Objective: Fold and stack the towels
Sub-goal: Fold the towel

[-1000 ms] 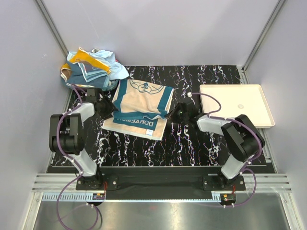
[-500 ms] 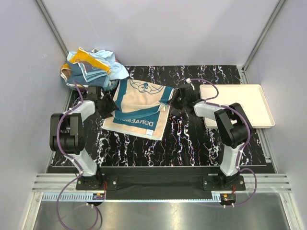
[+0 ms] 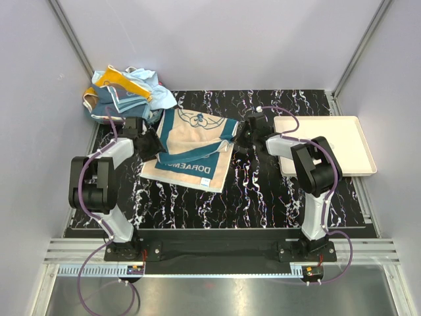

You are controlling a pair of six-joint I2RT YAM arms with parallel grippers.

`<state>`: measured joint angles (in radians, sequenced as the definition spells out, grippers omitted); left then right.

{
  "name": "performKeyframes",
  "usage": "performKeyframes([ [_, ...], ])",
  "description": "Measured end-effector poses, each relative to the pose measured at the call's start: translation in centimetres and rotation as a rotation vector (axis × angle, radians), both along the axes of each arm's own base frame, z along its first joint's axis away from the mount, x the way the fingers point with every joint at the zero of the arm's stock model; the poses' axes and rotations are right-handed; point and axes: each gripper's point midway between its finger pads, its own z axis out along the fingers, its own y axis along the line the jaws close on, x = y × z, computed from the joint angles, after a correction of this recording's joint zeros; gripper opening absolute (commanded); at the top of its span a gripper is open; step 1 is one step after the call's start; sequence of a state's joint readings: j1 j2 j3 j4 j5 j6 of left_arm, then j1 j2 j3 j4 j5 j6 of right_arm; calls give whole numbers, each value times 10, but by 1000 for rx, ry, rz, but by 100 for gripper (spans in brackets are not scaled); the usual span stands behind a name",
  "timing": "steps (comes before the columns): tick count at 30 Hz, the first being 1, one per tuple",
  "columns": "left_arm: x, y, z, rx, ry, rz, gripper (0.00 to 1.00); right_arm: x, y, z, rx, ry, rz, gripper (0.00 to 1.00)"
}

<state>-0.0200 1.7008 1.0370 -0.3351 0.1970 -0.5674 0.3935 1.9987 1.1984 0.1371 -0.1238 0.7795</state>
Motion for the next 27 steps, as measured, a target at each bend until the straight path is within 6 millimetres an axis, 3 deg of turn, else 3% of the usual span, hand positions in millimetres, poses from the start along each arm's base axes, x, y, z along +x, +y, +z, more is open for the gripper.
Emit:
performKeyframes([
  [9,7,-18,3,3,-56,-61,63,0,3,3,15,-5,17,0],
  [27,-22,-27,11,-57,-72,-22,62,1,1,3,15,-13,30,0],
])
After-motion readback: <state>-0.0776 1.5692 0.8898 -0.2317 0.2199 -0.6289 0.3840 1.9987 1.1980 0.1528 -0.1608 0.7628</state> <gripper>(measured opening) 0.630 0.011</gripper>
